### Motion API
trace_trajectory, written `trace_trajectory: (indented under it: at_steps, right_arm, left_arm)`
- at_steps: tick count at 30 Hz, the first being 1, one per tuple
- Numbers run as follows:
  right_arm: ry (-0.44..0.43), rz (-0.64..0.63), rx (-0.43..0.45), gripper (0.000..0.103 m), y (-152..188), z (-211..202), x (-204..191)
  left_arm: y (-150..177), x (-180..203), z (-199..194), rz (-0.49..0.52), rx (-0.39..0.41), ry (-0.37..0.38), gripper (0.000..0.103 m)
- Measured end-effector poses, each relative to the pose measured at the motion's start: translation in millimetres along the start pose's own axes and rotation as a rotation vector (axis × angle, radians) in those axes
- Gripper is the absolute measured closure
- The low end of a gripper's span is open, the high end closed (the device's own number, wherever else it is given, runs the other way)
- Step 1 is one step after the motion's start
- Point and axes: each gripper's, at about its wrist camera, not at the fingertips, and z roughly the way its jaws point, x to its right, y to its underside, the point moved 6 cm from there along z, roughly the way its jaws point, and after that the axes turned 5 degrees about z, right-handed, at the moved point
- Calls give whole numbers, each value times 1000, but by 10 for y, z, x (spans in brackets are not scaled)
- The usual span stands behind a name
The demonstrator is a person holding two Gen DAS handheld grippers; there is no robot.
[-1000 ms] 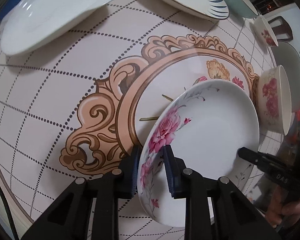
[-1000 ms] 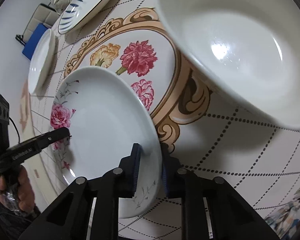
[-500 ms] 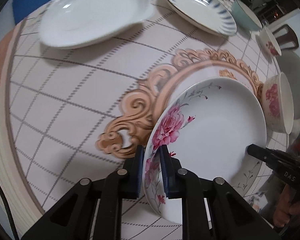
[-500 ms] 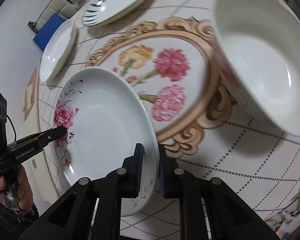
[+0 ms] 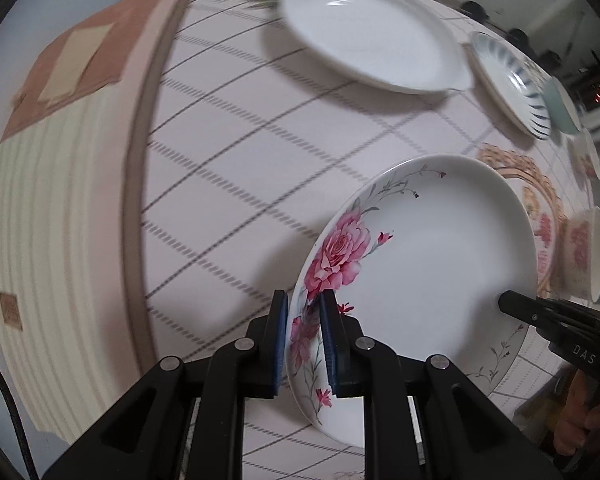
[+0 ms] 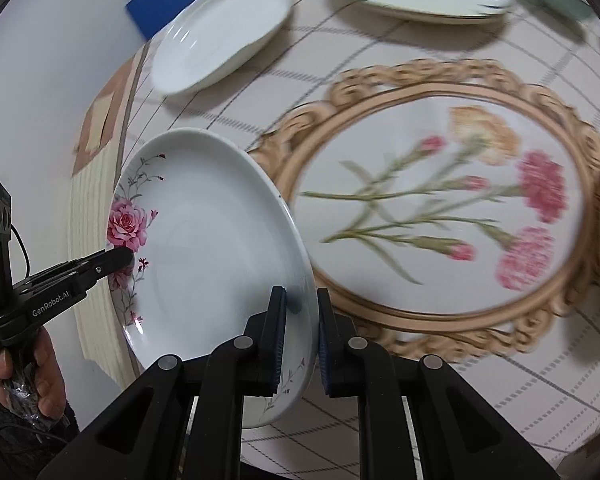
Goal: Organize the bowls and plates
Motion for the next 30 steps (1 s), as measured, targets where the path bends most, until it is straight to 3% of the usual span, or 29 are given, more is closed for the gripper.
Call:
trace_trajectory:
  at_steps: [9,21,28,30]
  right_arm:
    - [39,-39,-74,87,129,290,-197]
    - [74,-6,-138,87,538,294,101]
    - [95,8,-163,84,560,423,86]
    - [102,18,-173,83,459,519,-84]
  left_arm:
    - [266,-220,170,-41,-49,-9,89]
    - [689,81,307,7,-87,-12,89]
    - [657,237,329,36,-94,-50,89]
    - [645,279,328,38,-104,-61,89]
